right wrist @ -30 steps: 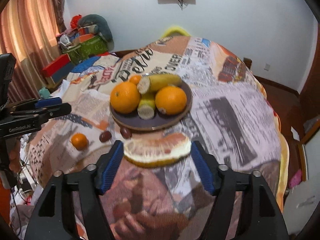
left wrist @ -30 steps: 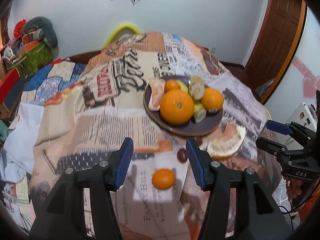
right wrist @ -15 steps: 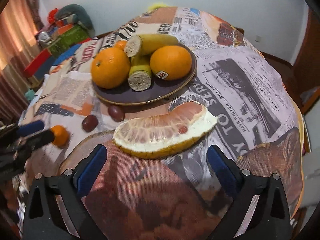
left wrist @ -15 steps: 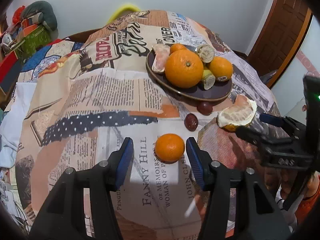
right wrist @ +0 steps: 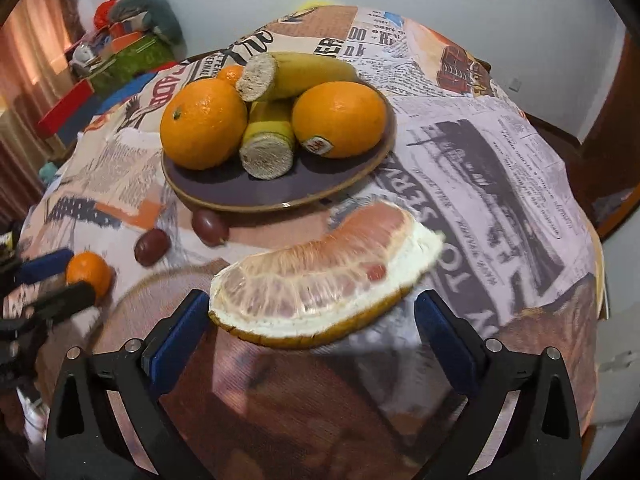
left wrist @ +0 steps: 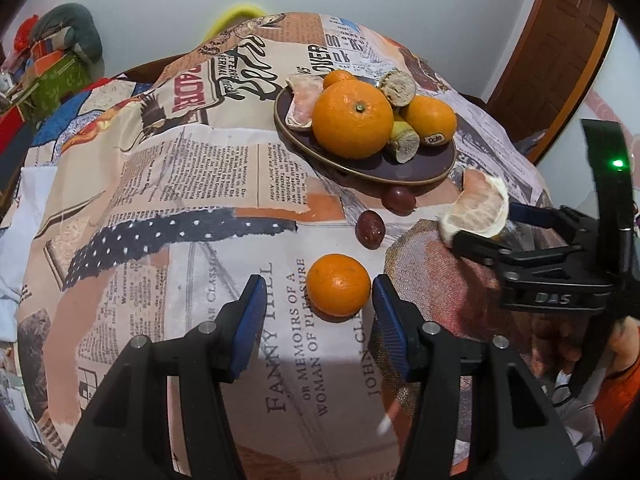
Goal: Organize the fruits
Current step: 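Grasp the large pomelo wedge with the right gripper while the left gripper grasps another mandarin, then carry the pomelo wedge over the plate while the left gripper sets its mandarin there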
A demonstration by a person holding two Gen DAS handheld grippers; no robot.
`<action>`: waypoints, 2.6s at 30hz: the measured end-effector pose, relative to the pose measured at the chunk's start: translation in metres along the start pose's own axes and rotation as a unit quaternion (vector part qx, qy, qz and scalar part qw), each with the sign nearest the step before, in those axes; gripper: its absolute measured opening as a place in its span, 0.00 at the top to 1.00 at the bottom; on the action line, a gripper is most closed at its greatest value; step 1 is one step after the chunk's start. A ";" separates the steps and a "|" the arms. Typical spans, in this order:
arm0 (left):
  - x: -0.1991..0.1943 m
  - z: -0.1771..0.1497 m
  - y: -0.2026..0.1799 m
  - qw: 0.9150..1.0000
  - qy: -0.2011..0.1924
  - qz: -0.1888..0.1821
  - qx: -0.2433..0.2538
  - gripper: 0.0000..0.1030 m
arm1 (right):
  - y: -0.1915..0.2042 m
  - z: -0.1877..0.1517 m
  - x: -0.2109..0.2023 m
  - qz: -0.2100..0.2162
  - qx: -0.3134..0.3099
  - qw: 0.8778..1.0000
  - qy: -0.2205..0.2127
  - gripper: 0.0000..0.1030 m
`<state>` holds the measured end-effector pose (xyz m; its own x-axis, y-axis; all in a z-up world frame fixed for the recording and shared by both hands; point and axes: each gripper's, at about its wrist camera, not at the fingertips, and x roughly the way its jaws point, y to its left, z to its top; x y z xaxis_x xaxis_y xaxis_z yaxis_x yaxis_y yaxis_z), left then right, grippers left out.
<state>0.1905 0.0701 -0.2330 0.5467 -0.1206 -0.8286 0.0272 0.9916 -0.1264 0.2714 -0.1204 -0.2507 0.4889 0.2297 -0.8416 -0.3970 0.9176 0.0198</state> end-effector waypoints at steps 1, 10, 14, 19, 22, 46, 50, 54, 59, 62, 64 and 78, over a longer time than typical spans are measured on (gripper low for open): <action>0.001 0.000 -0.001 1.000 0.000 0.001 0.002 0.47 | -0.004 -0.001 -0.001 0.000 -0.002 1.000 0.000 0.02; 0.008 0.000 -0.007 1.000 -0.005 0.002 0.007 0.62 | -0.044 -0.019 -0.022 -0.018 -0.017 1.000 -0.001 0.04; 0.007 0.000 -0.004 1.000 -0.007 0.000 0.001 0.68 | -0.057 -0.022 -0.028 -0.001 0.002 1.000 0.007 0.13; 0.005 -0.002 -0.002 1.000 -0.009 -0.008 -0.006 0.68 | -0.051 -0.015 -0.041 0.021 0.011 0.999 -0.023 0.13; 0.002 0.000 -0.003 1.000 -0.014 -0.002 -0.005 0.68 | -0.043 -0.003 -0.035 0.018 0.016 0.999 -0.031 0.13; -0.023 0.018 -0.006 0.999 -0.054 0.000 -0.005 0.68 | -0.046 0.005 -0.015 0.024 0.020 0.999 -0.033 0.53; -0.031 0.029 -0.010 0.998 -0.069 0.003 0.003 0.68 | -0.047 0.009 -0.030 0.030 0.020 0.998 -0.053 0.53; -0.036 0.045 -0.013 0.996 -0.084 0.004 0.009 0.68 | -0.045 0.019 -0.045 0.029 0.011 0.996 -0.078 0.53; -0.037 0.064 -0.017 0.995 -0.098 0.003 0.017 0.68 | -0.043 0.036 -0.058 0.041 0.011 0.993 -0.107 0.53; -0.033 0.075 -0.020 0.994 -0.103 0.003 0.023 0.68 | -0.041 0.044 -0.061 0.047 0.010 0.992 -0.119 0.53; -0.030 0.083 -0.022 0.994 -0.105 0.004 0.027 0.68 | -0.039 0.050 -0.061 0.050 0.008 0.991 -0.126 0.53; 0.003 0.127 -0.024 0.993 -0.111 0.013 0.044 0.68 | -0.029 0.088 -0.037 0.074 -0.003 0.988 -0.136 0.53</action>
<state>0.2972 0.0521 -0.1631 0.7189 -0.0921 -0.6890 0.0794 0.9956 -0.0502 0.3333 -0.1270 -0.1731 0.6149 0.4407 -0.6540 -0.4840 0.8656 0.1282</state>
